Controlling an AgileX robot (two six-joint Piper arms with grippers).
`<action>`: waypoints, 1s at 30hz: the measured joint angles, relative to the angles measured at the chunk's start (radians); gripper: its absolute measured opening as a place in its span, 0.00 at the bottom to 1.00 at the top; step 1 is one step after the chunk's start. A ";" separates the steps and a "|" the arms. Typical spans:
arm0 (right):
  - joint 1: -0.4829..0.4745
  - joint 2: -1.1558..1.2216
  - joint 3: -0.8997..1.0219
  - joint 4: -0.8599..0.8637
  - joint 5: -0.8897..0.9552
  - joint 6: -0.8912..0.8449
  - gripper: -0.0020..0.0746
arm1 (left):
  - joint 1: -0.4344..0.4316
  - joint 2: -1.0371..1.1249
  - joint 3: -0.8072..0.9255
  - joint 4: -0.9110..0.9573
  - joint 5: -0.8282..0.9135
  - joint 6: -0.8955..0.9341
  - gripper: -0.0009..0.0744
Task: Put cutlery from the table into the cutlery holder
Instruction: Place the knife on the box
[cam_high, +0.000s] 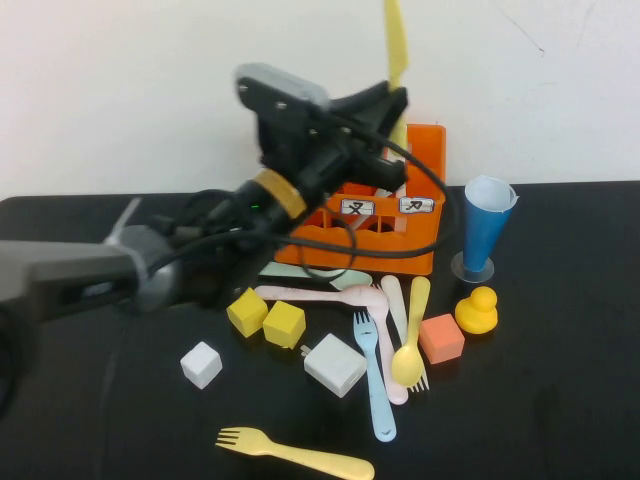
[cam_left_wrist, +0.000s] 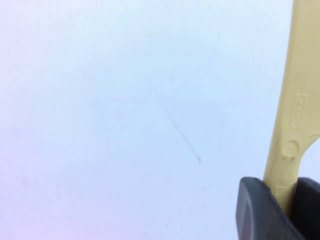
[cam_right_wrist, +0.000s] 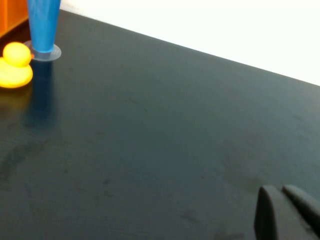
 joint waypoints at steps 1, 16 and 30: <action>0.000 0.000 0.000 0.000 0.000 0.000 0.02 | -0.002 0.022 -0.024 0.005 0.013 0.000 0.15; 0.000 0.000 0.000 0.000 0.000 0.000 0.02 | -0.038 0.258 -0.261 0.002 0.139 0.000 0.18; 0.000 0.000 0.000 0.000 0.000 0.000 0.02 | -0.024 0.114 -0.247 0.207 0.248 -0.093 0.37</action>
